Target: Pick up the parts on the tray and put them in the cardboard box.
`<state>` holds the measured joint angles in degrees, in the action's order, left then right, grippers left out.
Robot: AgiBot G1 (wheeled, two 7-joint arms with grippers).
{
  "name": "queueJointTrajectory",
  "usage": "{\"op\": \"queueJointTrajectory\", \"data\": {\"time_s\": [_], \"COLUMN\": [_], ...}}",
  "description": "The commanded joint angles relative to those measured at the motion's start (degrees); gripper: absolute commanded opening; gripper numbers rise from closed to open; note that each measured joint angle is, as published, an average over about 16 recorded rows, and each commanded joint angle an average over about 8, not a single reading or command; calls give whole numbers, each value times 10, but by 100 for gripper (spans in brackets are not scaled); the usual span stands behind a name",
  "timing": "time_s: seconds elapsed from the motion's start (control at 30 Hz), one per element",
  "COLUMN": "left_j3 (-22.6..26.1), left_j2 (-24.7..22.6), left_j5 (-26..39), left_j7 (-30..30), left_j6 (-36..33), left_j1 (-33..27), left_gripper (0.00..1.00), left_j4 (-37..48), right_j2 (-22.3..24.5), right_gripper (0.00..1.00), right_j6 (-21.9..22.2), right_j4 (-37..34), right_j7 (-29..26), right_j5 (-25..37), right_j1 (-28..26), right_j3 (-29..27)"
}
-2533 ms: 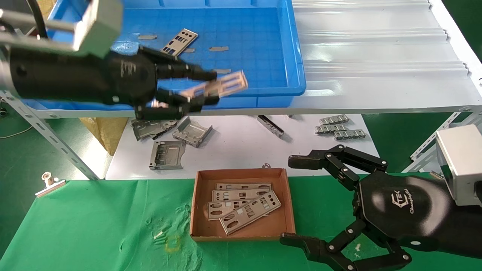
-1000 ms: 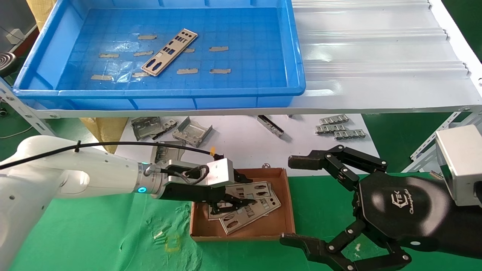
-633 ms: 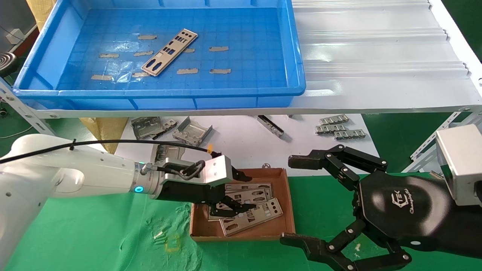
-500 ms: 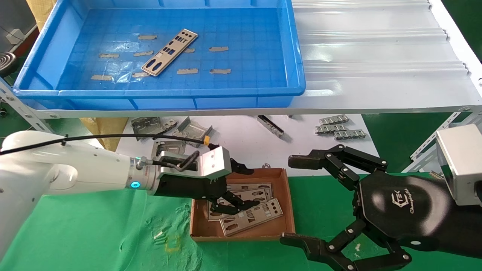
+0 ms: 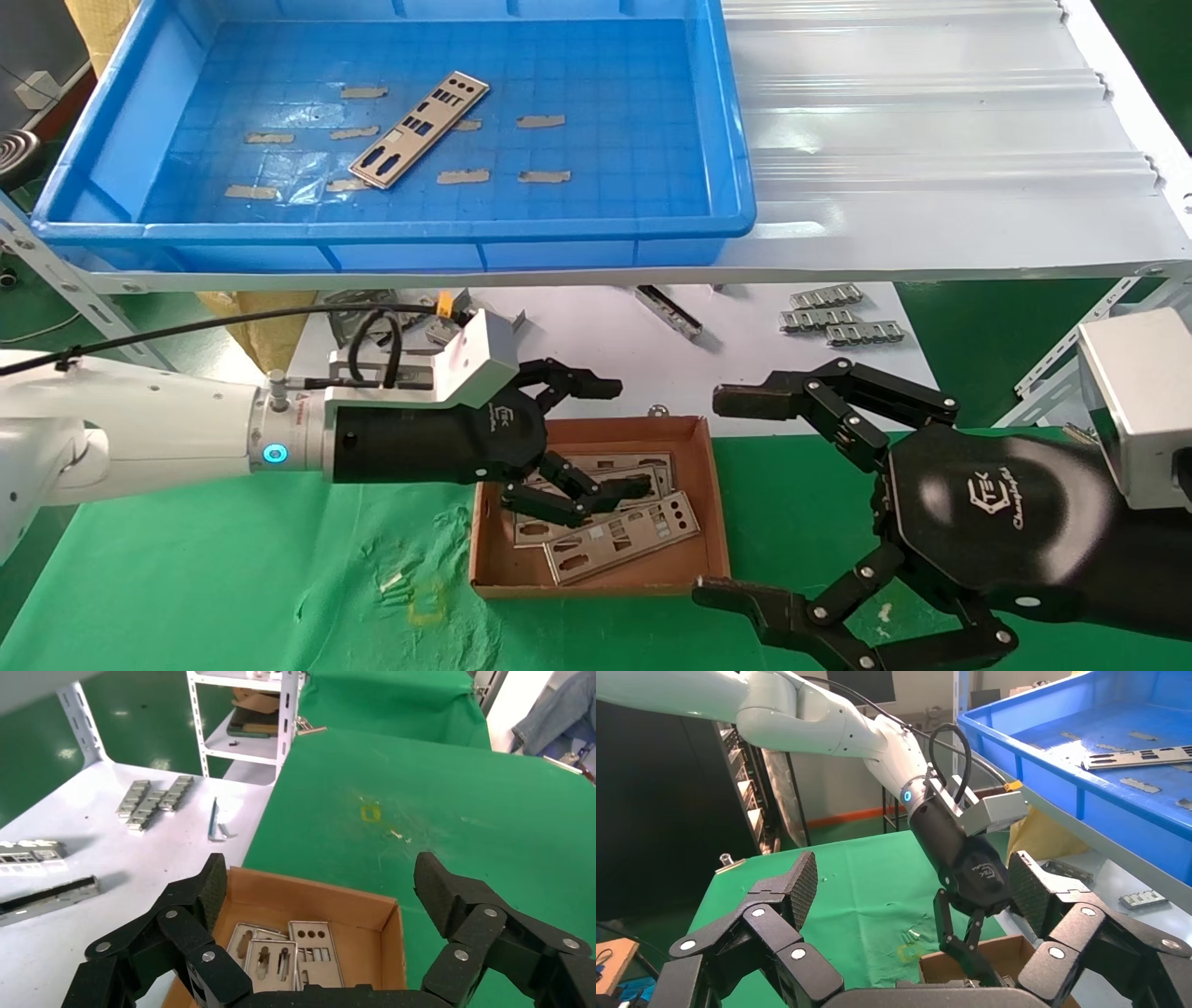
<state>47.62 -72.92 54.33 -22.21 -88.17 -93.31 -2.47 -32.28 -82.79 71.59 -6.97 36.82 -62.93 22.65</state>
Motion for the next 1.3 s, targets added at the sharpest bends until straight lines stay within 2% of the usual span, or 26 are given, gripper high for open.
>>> {"op": "queueJointTrajectory", "data": {"time_s": [0.03,0.3,1.3], "left_j3": [0,-18,-177], "left_j2": [0,23,212], "left_j5": [-1,-7,-70], "left_j7": [0,19,185], "left_j6": [-2,3,15], "left_j1": [0,20,178], "left_gripper": [100,100,100], "left_j4": [2,-44,-399], "right_j2": [0,0,0], "right_gripper": [100,100,100], "right_j6": [0,0,0], "right_j4": [0,0,0], "right_j7": [0,0,0], "right_j5": [0,0,0], "right_j1": [0,0,0], "right_j3": [0,0,0]}}
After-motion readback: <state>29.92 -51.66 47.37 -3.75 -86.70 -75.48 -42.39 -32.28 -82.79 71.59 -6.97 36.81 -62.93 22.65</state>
